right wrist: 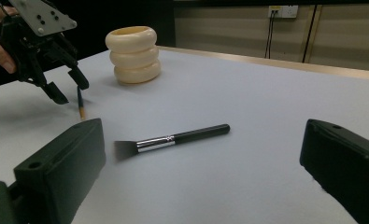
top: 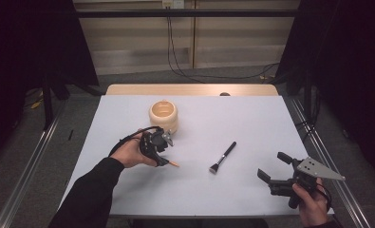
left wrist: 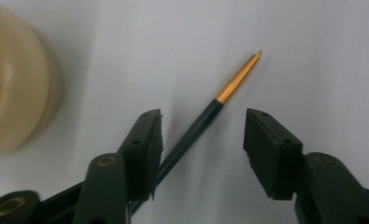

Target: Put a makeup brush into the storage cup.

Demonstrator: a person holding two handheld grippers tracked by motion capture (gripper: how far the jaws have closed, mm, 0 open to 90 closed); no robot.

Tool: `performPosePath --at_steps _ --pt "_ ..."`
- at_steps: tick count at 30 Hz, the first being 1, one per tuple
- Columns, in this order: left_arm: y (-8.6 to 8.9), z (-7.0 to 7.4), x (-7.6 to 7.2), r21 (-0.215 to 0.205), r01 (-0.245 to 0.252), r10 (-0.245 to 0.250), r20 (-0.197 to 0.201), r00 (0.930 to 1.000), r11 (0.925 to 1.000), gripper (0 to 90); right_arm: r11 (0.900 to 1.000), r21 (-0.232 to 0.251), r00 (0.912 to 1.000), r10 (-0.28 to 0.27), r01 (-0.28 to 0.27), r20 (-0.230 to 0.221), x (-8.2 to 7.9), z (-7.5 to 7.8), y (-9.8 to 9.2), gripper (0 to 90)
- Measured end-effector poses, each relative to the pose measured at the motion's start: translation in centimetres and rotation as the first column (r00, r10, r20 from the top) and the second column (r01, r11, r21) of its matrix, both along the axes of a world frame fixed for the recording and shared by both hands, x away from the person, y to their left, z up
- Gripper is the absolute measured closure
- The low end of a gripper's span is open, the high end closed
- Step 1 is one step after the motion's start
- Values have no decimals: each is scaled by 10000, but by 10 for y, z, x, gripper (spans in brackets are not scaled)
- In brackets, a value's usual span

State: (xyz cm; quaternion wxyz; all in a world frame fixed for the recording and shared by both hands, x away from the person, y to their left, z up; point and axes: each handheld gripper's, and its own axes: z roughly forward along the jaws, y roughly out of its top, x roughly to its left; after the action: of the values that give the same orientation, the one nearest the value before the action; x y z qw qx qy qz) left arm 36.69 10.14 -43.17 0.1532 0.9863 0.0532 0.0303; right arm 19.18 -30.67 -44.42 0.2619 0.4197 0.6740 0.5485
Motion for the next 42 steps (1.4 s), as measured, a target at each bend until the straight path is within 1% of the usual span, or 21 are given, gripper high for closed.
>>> performPosePath --at_steps 1,2,5,6,8,9,10,11,13,15,16,18,19,20,21,26,28,35,36,38,42 --pt "-2 -2 -1 -138 -107 106 -51 9999 9998 511 10000 3 10000 35 -35 4 0 0 0 0" --pt "-3 -1 0 135 93 -93 -19 10000 9999 531 10000 -1 10000 47 -47 7 0 0 0 0" --pt "-7 -5 0 178 197 -194 -149 9997 9996 559 10000 31 10000 71 -71 -23 0 0 1 0" --pt "-9 -6 1 345 291 -286 -128 9995 9990 566 10000 34 10000 79 -79 -22 0 0 1 0" --pt "-12 -10 0 375 155 -148 -165 9998 9992 580 10000 15 10000 57 -56 -32 1 0 1 0" --pt "-13 -10 1 587 241 -231 -184 9996 9980 581 10000 19 10000 26 -26 -18 1 0 1 0" --pt "-14 -12 0 360 152 -144 -213 9997 9992 592 10000 55 10000 51 -50 -40 1 0 1 0" --pt "-15 -12 1 645 363 -349 -229 9991 9973 594 10000 47 10000 75 -75 -30 1 0 1 0" --pt "-15 -14 1 479 251 -229 -451 9987 9985 620 9999 95 10000 55 -55 -41 1 0 2 0" --pt "-15 -14 2 532 267 -231 -677 9974 9982 644 9999 33 9999 95 -95 -36 1 0 1 0" --pt "-16 -15 2 308 22 2 -789 9969 9995 662 10000 45 10000 86 -86 -41 1 0 1 0" --pt "-17 -14 6 651 390 -325 -981 9946 9971 696 10000 23 9999 92 -92 -57 2 -1 1 0" --pt "-17 -14 7 668 455 -385 -1028 9940 9967 699 9999 -58 9999 114 -114 -74 2 -1 0 0" --pt "-18 -15 5 553 200 -134 -1169 9930 9983 707 10000 -32 9999 87 -87 -93 2 -1 1 0" --pt "-19 -15 7 653 366 -287 -1189 9925 9972 714 10000 54 9999 36 -35 -104 2 -1 1 0" --pt "-18 -15 11 641 323 -235 -1338 9907 9974 764 10000 25 9999 75 -74 -107 2 -1 1 0" --pt "-18 -16 10 613 95 -6 -1445 9895 9981 779 10000 23 9999 94 -94 -118 1 -1 1 0" --pt "-18 -15 13 616 127 -36 -1455 9894 9980 834 10000 21 9999 77 -76 -111 2 -1 0 0" --pt "-17 -15 12 592 -85 173 -1498 9886 9982 835 10000 27 9999 69 -69 -125 2 -1 1 0" --pt "-17 -16 11 514 -214 289 -1497 9883 9985 836 10000 -7 9999 61 -61 -114 2 -1 1 0" --pt "-17 -14 11 686 -103 194 -1329 9909 9976 837 10000 -18 9999 66 -66 -153 2 -1 1 0"
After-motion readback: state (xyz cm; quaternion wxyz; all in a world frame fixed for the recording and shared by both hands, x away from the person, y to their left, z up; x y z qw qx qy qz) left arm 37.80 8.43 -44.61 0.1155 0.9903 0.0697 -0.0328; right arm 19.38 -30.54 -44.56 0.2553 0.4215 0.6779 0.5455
